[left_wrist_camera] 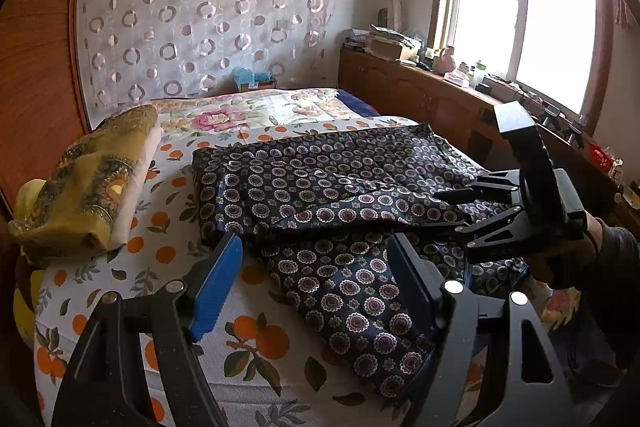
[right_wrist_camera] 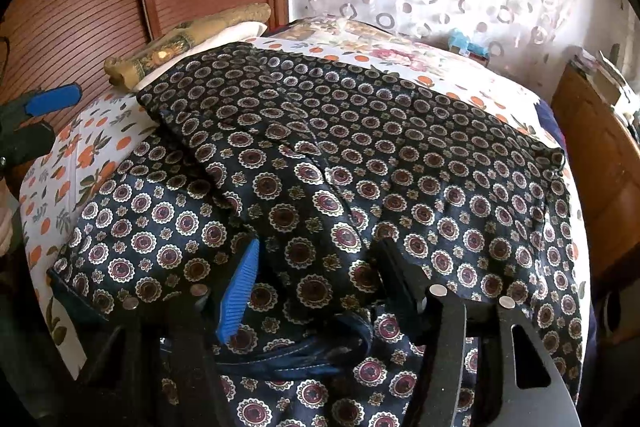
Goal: Fold small clothes
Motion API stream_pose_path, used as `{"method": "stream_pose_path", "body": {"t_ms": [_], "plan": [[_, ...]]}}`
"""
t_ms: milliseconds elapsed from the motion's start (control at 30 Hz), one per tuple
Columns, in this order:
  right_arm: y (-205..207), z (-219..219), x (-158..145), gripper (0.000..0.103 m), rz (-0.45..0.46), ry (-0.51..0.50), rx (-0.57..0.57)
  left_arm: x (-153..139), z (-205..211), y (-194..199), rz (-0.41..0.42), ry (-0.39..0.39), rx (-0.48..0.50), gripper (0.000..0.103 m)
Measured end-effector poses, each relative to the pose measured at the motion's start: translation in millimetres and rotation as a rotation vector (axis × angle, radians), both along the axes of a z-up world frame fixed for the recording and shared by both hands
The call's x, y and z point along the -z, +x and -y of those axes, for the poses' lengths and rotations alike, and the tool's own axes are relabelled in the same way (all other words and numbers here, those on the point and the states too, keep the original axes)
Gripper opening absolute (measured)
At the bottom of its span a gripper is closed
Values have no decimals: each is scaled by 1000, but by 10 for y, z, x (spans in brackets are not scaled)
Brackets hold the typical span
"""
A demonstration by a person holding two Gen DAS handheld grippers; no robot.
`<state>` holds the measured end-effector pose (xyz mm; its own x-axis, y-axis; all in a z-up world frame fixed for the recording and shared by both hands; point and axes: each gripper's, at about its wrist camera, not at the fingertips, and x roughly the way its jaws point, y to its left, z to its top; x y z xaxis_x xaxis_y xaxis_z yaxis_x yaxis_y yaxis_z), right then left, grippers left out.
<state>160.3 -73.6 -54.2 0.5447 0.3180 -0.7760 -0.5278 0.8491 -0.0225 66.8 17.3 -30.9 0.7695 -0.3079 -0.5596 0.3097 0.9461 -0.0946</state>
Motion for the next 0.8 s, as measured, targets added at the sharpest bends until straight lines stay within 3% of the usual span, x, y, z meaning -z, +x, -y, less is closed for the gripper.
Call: {"method": "stream_pose_path", "body": {"t_ms": [300,333,367,400,800], "plan": [[-28,-31,84,49,-1,-7,-9,37,21,6,-10,1,4,76],[-33,-20,80,37,0,-3,-11,38,25,5,-11,2,4,76],[-40,-12,74,17,8,-5,-11,37,26,4,-11,3,4,76],[-46,-9,66,10,11,-7,-14,37,28,4,-10,2,4,76],[-473,392,-436,5,131,172,17,36,68,-12,-11,-2,18,76]]}}
